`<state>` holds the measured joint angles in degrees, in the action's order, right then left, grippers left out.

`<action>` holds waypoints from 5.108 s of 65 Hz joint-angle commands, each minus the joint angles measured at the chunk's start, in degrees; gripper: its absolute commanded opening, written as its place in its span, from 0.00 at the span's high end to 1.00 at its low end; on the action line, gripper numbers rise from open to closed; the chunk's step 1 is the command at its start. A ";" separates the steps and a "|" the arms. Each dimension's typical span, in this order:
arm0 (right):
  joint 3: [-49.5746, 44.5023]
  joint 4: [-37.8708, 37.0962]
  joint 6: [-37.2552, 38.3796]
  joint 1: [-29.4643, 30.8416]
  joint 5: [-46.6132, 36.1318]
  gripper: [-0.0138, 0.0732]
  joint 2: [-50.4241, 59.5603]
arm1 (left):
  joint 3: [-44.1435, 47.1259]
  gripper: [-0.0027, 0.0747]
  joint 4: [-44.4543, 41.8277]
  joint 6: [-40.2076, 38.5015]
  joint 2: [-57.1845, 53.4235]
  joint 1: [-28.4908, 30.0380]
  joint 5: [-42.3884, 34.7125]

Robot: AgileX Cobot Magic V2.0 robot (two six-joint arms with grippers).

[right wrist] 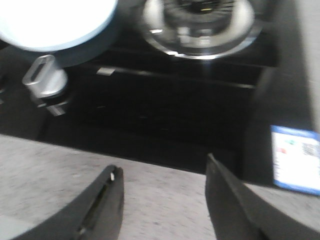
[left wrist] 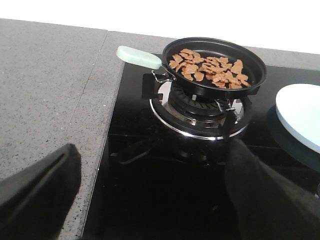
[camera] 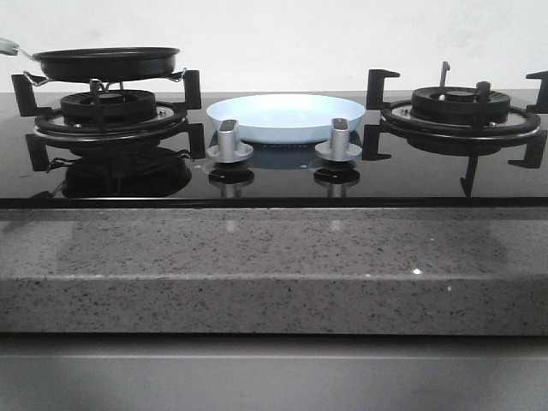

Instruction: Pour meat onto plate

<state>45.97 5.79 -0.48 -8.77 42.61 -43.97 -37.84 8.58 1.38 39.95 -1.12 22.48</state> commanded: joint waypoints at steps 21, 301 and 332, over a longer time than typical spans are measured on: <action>18.65 2.64 -2.20 -5.68 1.43 0.39 -22.28 | -2.07 0.21 -0.21 -0.16 0.19 -0.59 -4.75; 29.67 21.10 -12.41 -7.85 -4.15 0.92 -44.16 | -29.97 0.35 47.81 25.43 36.69 17.38 16.54; 29.67 21.10 -12.41 -7.85 -4.15 0.92 -44.16 | -40.49 0.37 61.23 25.57 54.09 18.26 20.85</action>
<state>74.17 25.01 -12.24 -16.68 41.21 -90.99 -75.22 64.46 26.57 94.39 17.18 42.21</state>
